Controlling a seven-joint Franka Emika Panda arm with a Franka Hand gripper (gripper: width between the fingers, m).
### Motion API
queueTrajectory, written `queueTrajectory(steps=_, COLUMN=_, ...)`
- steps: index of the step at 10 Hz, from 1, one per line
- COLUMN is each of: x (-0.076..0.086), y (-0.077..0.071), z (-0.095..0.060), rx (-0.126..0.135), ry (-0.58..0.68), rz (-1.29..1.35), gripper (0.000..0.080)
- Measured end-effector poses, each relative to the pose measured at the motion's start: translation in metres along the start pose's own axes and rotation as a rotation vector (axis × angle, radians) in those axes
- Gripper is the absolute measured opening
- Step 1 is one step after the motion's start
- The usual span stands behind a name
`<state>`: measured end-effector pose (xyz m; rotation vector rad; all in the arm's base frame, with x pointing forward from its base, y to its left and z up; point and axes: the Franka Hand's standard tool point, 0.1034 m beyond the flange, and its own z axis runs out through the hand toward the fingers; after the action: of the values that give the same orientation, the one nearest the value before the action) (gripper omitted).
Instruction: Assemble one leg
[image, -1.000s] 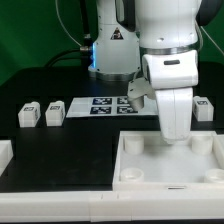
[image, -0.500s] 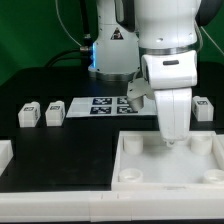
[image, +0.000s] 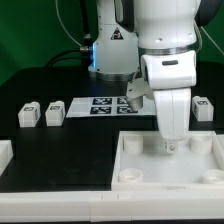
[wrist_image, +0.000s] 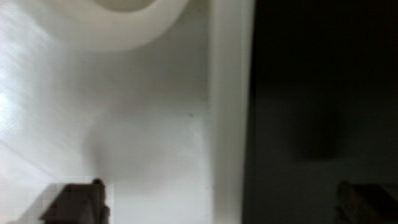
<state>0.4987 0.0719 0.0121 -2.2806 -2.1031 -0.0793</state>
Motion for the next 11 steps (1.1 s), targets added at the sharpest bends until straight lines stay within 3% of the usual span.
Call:
queueTrajectory(steps=4, x=-0.004, y=-0.006, z=-0.003, rx=0.004, ry=-0.005, rz=0.023, gripper=0.0649)
queueTrajectory(steps=6, x=-0.003, y=-0.006, z=-0.043, rx=-0.017, ry=-0.027, rz=0.15, gripper=0.0649)
queueTrajectory(steps=7, x=0.004, y=-0.006, z=-0.065, rx=-0.05, ry=-0.029, rz=0.188, gripper=0.0649)
queueTrajectory(steps=8, x=0.01, y=-0.011, z=-0.07, rx=-0.056, ry=-0.026, rz=0.284, gripper=0.0649)
queueTrajectory(steps=11, x=0.012, y=-0.014, z=-0.067, rx=-0.054, ry=-0.014, rz=0.612, gripper=0.0649)
